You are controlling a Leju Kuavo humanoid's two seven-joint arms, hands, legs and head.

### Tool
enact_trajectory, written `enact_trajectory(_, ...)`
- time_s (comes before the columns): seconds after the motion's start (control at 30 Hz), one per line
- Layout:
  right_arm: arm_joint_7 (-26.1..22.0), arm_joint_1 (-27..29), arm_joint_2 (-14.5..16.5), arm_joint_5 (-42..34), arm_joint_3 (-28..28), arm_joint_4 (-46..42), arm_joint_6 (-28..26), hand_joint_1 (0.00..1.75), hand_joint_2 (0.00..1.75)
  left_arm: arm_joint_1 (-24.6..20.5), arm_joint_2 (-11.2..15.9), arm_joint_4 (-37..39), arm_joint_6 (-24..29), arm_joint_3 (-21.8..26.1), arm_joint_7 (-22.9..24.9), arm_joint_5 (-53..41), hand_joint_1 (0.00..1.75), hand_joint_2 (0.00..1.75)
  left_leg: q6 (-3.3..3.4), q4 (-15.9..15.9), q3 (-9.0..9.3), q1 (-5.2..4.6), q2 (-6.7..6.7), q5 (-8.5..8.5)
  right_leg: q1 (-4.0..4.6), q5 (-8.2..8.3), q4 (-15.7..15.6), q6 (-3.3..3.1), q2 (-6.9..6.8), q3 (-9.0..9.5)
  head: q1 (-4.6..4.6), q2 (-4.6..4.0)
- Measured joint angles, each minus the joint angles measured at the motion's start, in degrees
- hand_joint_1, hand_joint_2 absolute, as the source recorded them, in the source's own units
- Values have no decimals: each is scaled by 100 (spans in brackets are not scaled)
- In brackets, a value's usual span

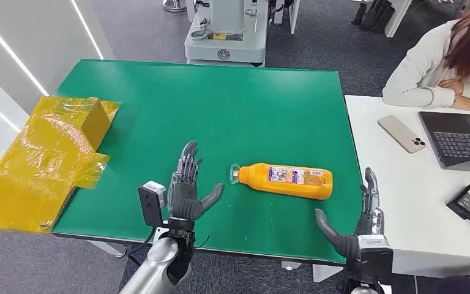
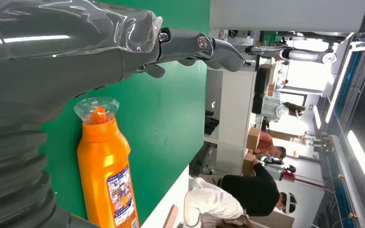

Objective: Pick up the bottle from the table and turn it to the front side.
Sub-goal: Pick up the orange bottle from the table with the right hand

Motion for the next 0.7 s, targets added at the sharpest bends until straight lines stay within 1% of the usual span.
enact_trajectory(0.07,68,-100,-22,192,-2,60,-27,0,175,2,-11,0,-20,-3,8,-20,0,175,0,0,1,0,1,1,0,1,0,0,1,0,0,0)
enact_trajectory(0.23,276,-653,-192,718,-8,526,-154,0,175,-41,-98,32,-155,-28,22,-98,0,175,5,4,1,-1,1,5,-1,6,0,3,0,0,2,0)
enact_trajectory(0.33,454,-1040,-327,1105,30,991,-299,0,175,-138,-137,114,-236,-53,7,-107,0,175,6,6,0,-1,2,7,-1,10,0,3,2,1,2,0)
enact_trajectory(0.43,605,-1470,-446,1565,191,1568,-463,0,175,-224,-164,181,-307,-71,-2,-108,0,175,9,7,1,0,2,9,0,12,0,4,3,0,2,0)
enact_trajectory(0.6,682,-1934,-481,1723,530,2327,-485,0,175,-317,-173,299,-343,-103,-21,-108,0,175,10,7,0,0,1,10,1,12,3,4,2,-1,0,1)
enact_trajectory(0.7,835,-2278,-515,1757,766,2852,-320,0,175,-377,-170,405,-347,-133,-77,-107,0,175,10,7,-1,0,2,10,1,12,4,4,3,-2,1,1)
